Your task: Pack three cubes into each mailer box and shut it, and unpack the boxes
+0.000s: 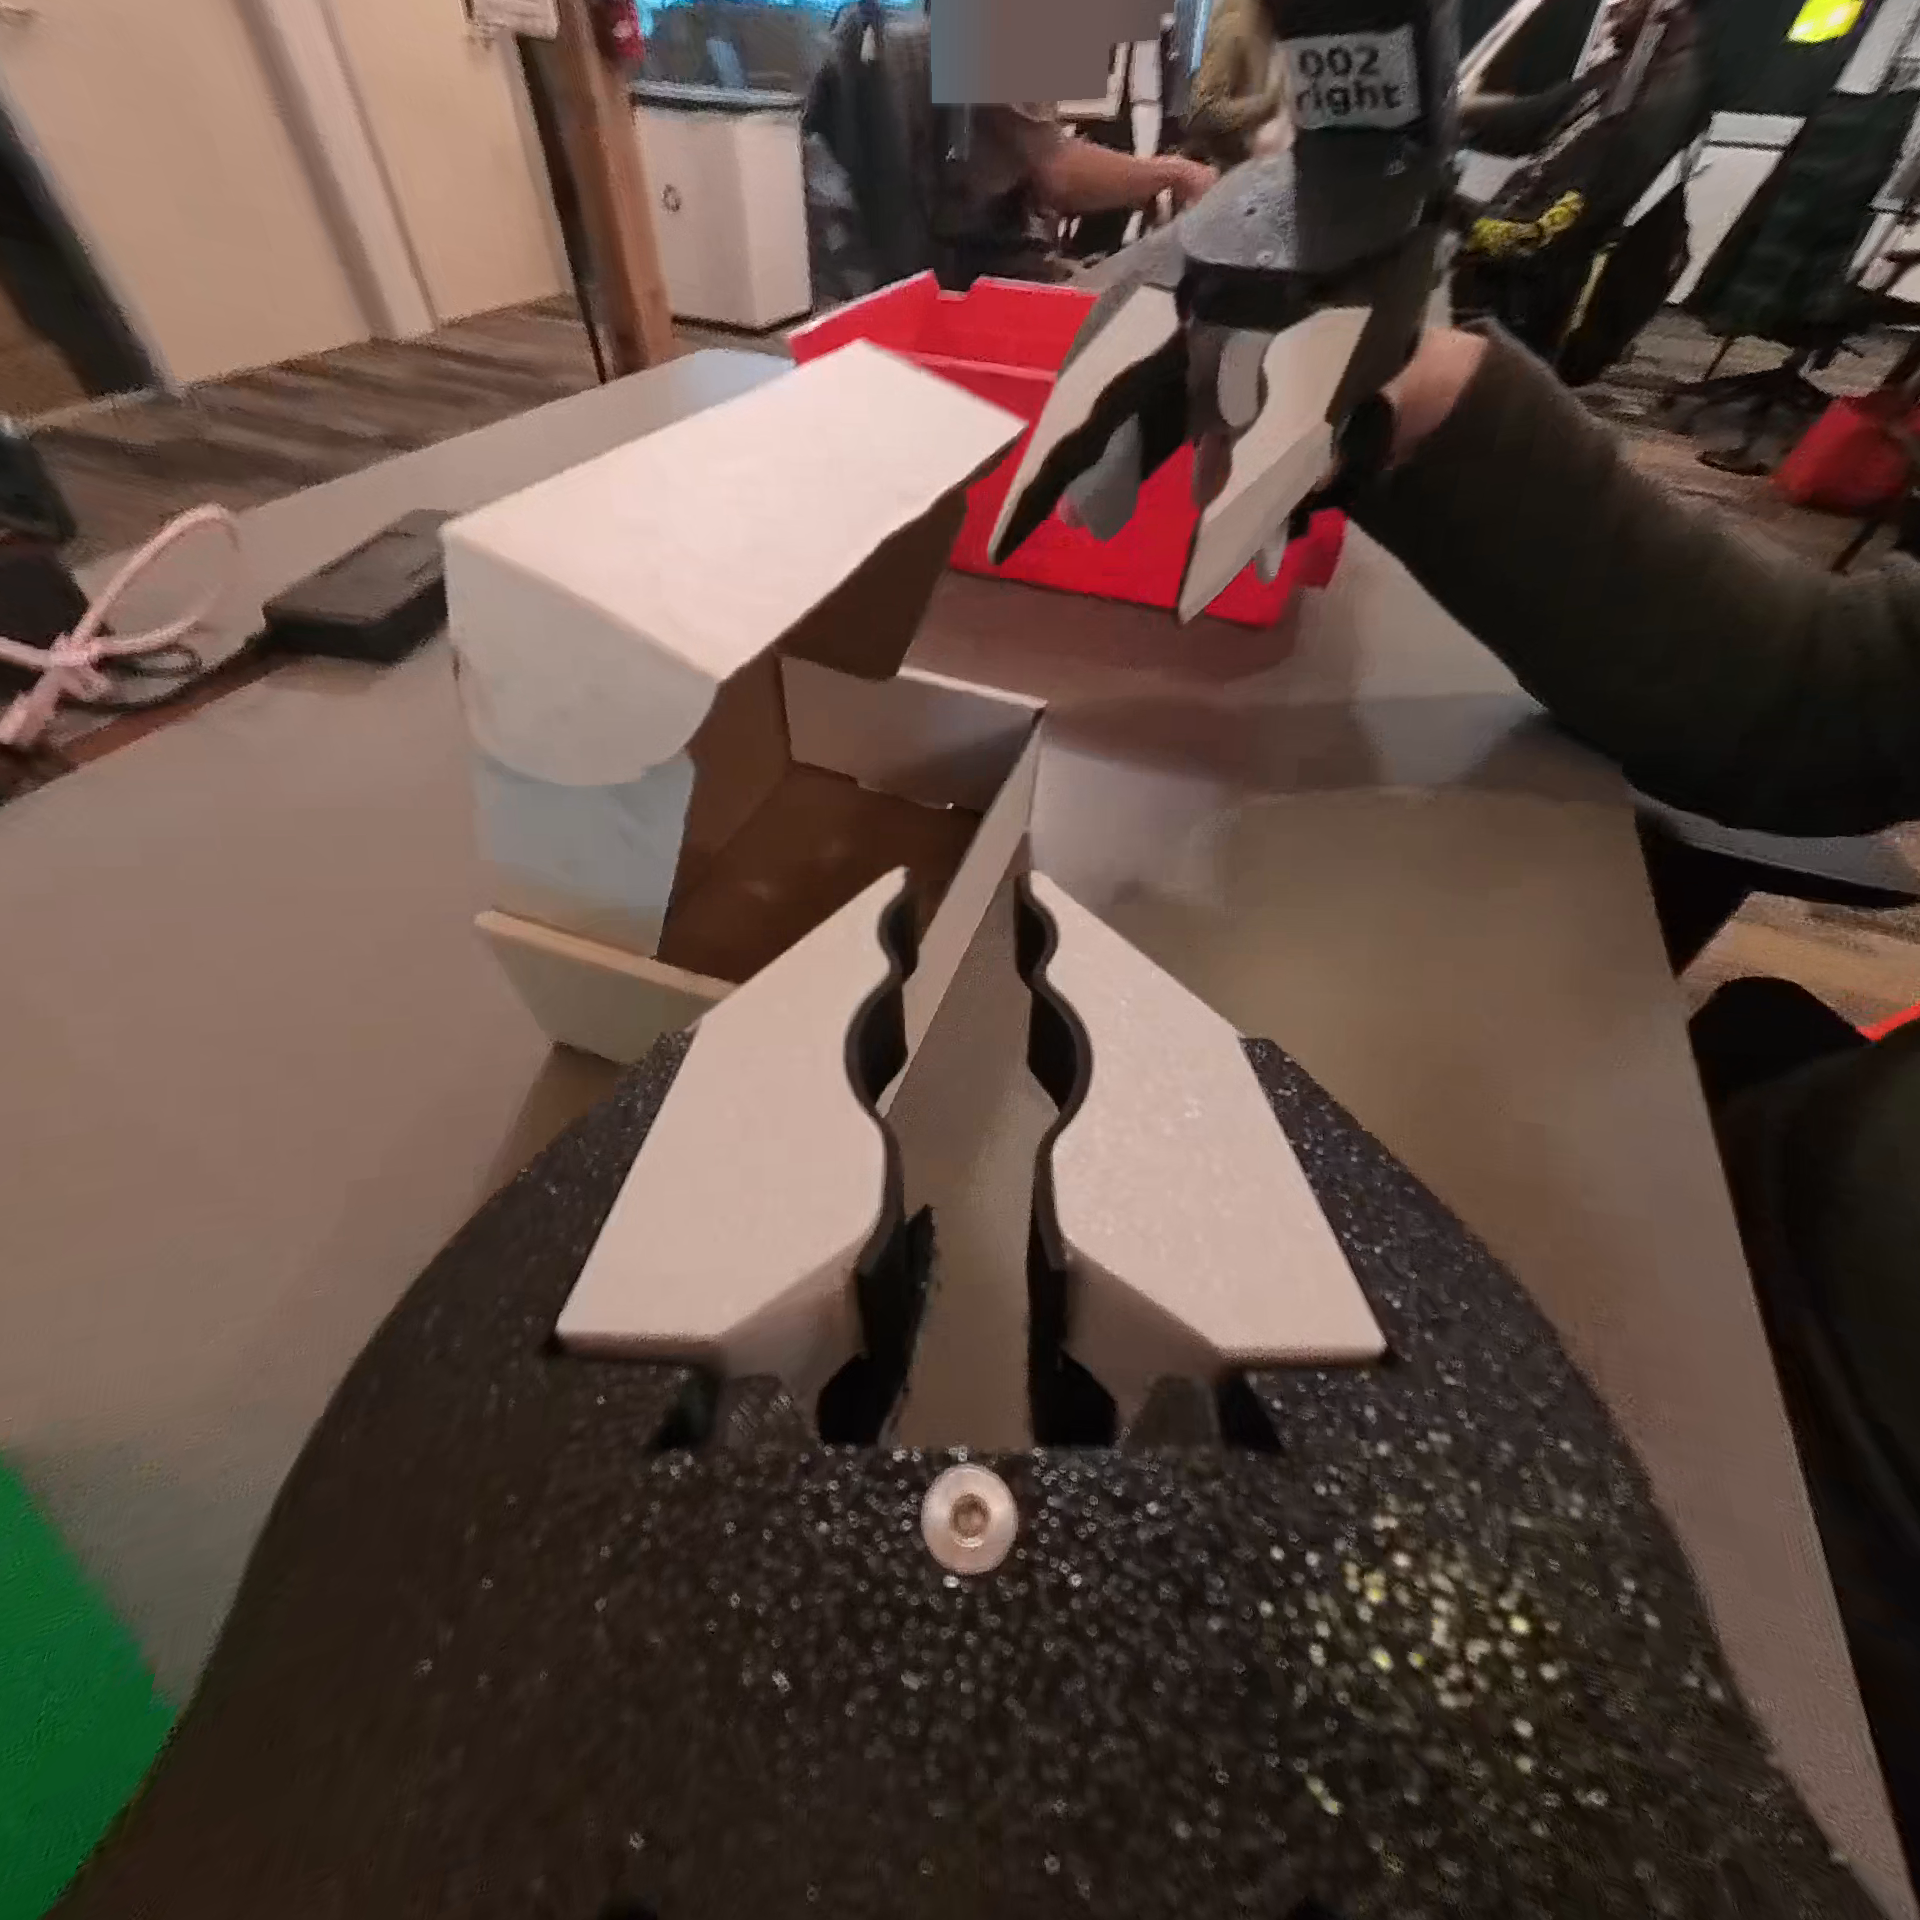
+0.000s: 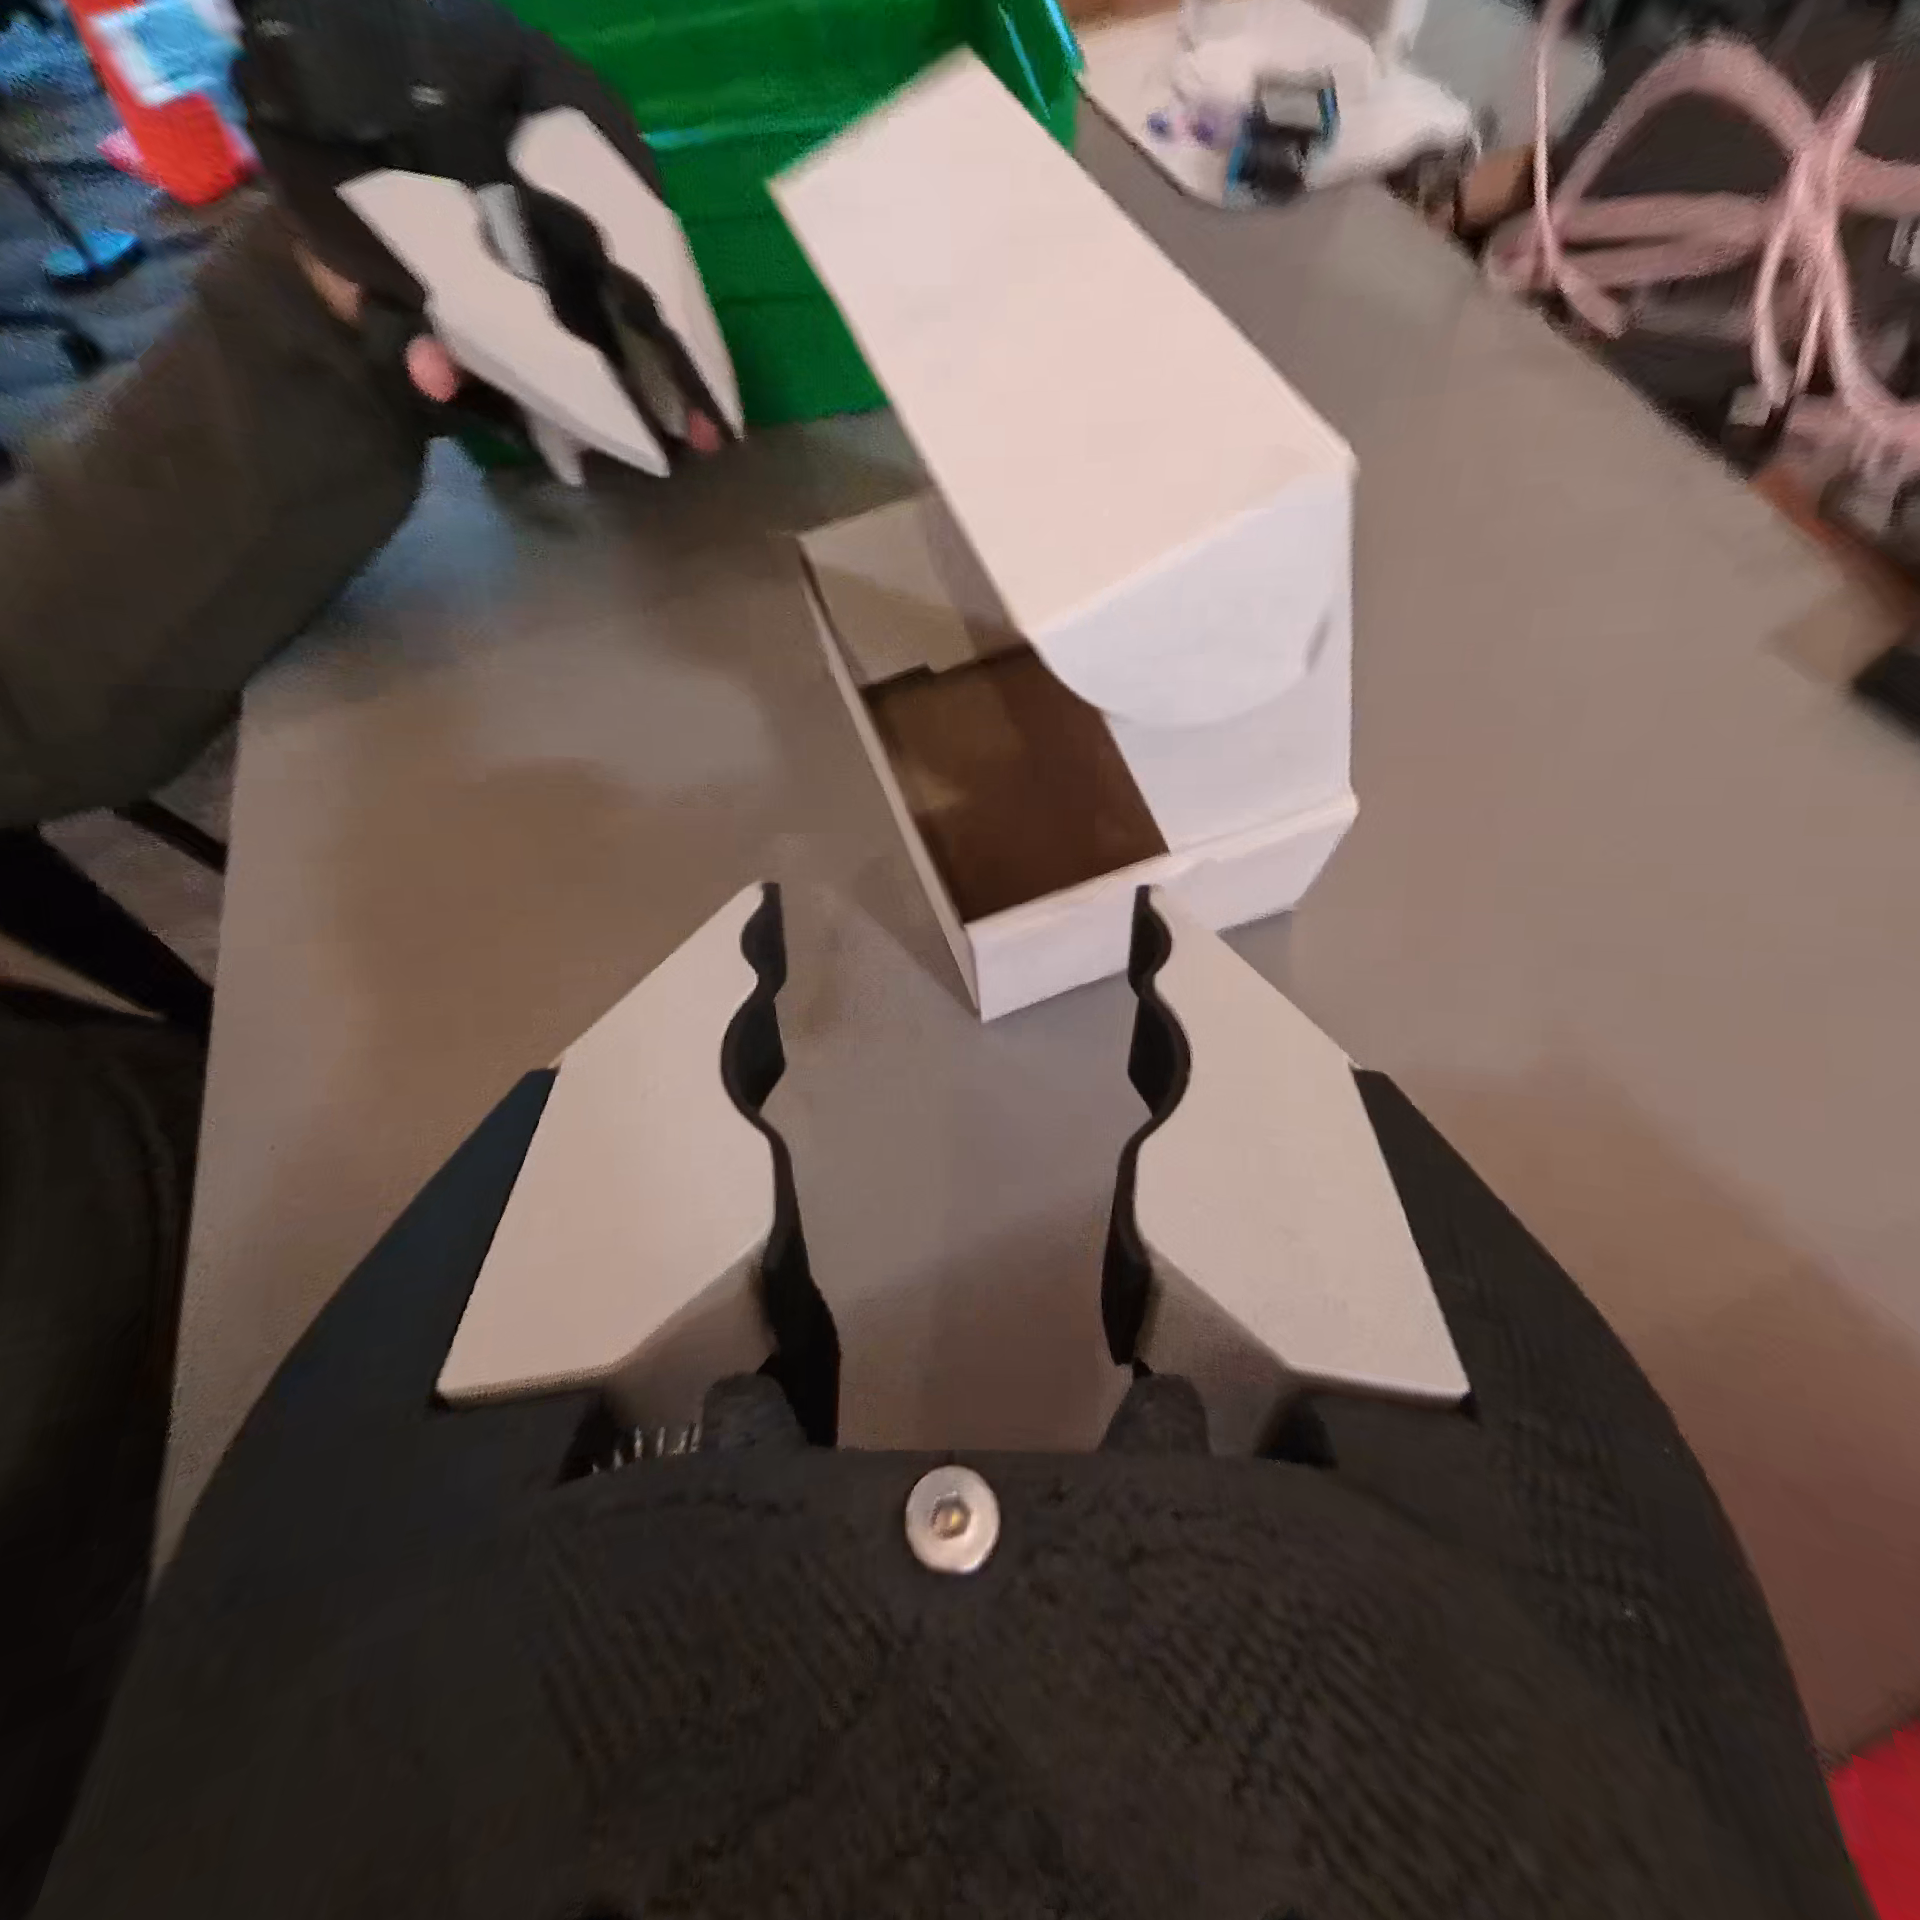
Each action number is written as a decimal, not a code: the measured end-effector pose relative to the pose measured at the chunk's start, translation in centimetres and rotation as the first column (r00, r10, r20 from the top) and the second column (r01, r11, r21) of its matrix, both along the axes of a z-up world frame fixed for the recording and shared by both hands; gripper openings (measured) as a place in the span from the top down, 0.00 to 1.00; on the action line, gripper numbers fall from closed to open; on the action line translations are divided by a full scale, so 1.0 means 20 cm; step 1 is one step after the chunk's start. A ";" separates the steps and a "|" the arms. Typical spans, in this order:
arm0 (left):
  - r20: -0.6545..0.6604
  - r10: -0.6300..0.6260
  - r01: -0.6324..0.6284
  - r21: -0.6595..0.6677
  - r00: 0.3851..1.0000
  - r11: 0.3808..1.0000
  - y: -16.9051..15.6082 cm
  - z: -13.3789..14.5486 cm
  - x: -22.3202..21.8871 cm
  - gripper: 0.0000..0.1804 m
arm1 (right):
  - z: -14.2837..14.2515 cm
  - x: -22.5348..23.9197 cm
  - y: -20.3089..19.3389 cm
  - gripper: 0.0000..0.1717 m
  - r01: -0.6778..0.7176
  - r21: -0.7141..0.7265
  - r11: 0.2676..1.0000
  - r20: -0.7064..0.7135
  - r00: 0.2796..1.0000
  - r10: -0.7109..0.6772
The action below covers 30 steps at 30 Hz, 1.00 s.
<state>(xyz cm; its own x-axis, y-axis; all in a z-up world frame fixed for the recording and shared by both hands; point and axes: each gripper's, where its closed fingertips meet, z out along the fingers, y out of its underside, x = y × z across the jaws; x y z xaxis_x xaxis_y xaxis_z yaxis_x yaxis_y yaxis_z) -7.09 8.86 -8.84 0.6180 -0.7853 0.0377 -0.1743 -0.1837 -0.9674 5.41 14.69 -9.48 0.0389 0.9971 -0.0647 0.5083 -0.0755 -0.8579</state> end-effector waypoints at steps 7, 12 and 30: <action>0.170 0.009 -0.077 0.401 0.985 0.913 -0.06 0.36 -0.03 0.93 | 0.37 -0.11 -0.05 0.69 0.059 0.503 0.862 -0.207 0.977 0.054; 0.235 0.125 -0.238 0.549 0.964 0.801 -0.03 0.46 -0.10 0.93 | 0.33 -0.32 -0.06 0.55 -0.025 0.722 0.691 -0.001 0.999 0.038; 0.260 0.176 -0.296 0.554 0.950 0.778 -0.03 0.48 -0.13 0.93 | 0.16 -0.39 -0.05 1.00 -0.095 0.928 0.359 0.159 0.976 -0.152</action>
